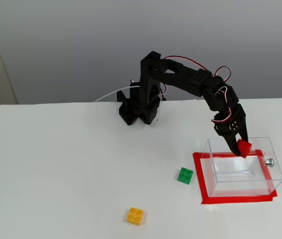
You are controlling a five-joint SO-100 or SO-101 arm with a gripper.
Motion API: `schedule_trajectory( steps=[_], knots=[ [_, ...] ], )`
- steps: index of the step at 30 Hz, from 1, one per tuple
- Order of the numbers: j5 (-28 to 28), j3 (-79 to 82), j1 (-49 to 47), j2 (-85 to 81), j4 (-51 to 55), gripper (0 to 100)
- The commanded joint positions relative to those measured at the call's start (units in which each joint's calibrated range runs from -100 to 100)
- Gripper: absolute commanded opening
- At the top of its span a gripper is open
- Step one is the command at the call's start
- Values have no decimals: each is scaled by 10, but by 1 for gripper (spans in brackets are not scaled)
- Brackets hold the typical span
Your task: Pick the red lego brick and place it into the transparent box
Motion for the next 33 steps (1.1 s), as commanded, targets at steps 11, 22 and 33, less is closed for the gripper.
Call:
schedule_trajectory(
  steps=[11, 22, 33],
  knots=[
    [3, -93, -27, 92, -8, 3],
    [3, -97, -27, 98, -8, 9],
    [3, -93, -27, 97, -8, 24]
  ],
)
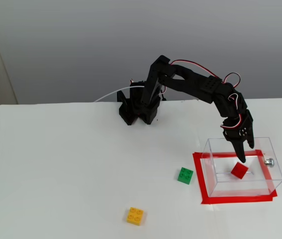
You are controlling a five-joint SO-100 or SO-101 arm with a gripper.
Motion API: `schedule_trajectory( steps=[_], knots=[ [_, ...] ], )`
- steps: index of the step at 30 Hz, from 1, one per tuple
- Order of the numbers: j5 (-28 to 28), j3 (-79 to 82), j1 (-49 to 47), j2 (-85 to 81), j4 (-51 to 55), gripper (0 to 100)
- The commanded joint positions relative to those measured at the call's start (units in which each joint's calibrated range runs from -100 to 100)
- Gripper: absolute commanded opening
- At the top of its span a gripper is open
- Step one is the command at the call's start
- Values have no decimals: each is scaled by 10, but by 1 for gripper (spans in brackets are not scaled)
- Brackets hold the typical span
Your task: Pick the red lego brick and place it into the transparent box
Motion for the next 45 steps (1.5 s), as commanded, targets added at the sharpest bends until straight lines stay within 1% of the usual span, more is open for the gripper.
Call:
schedule_trajectory(
  steps=[1, 8, 10, 16, 19, 23, 32, 45],
  knots=[
    [3, -21, 3, -2, -8, 24],
    [3, -20, 3, -7, 1, 24],
    [3, -20, 6, -9, 2, 21],
    [3, -24, 9, -13, 17, 2],
    [3, -20, 10, -33, 33, 1],
    [3, -20, 37, -67, 47, 1],
    [3, -20, 165, -183, 125, 1],
    [-2, -19, 406, -354, 203, 1]
  ],
)
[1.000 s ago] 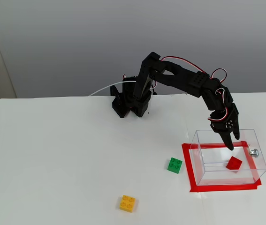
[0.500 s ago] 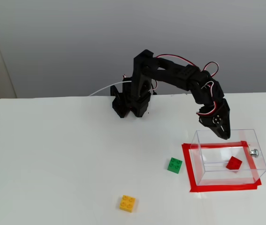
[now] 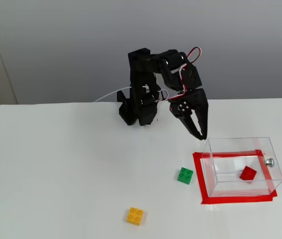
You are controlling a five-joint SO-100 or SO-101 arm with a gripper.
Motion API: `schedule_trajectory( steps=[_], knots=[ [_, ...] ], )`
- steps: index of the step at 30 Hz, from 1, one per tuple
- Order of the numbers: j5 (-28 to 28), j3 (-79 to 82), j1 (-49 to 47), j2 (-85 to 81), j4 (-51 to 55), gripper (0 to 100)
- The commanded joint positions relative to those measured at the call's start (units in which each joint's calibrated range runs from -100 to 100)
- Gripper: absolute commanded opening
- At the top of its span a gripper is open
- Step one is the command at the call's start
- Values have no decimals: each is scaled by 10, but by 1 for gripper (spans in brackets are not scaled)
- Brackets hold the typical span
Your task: Pick the red lego brick and place it into the transparent box
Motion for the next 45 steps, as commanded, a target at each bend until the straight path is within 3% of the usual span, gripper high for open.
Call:
schedule_trajectory(
  steps=[1, 8, 17, 32, 45],
  knots=[
    [-1, -12, 55, -56, 15, 1],
    [-1, 107, 181, -179, 16, 1],
    [-1, 323, 271, -351, 12, 1],
    [3, 643, 272, -538, 7, 1],
    [3, 862, 271, -713, -84, 1]
  ],
)
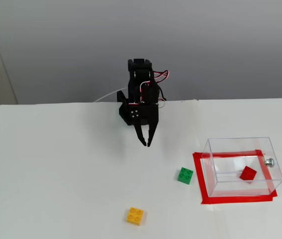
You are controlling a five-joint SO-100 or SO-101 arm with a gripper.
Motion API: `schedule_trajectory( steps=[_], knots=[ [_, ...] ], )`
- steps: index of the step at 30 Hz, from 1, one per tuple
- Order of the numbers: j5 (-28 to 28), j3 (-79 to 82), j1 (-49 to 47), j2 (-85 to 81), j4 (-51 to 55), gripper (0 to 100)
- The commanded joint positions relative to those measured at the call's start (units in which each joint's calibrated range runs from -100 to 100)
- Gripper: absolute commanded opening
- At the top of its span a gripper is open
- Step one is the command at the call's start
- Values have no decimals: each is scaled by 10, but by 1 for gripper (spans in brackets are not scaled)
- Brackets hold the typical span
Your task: Pick the red lego brick and place it into the transparent box
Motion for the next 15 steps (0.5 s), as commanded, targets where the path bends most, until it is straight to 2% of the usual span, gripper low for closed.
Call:
schedule_trajectory(
  steps=[1, 15],
  knots=[
    [2, 34, 0, -41, -10, 1],
    [-2, 231, -37, -69, -76, 1]
  ],
)
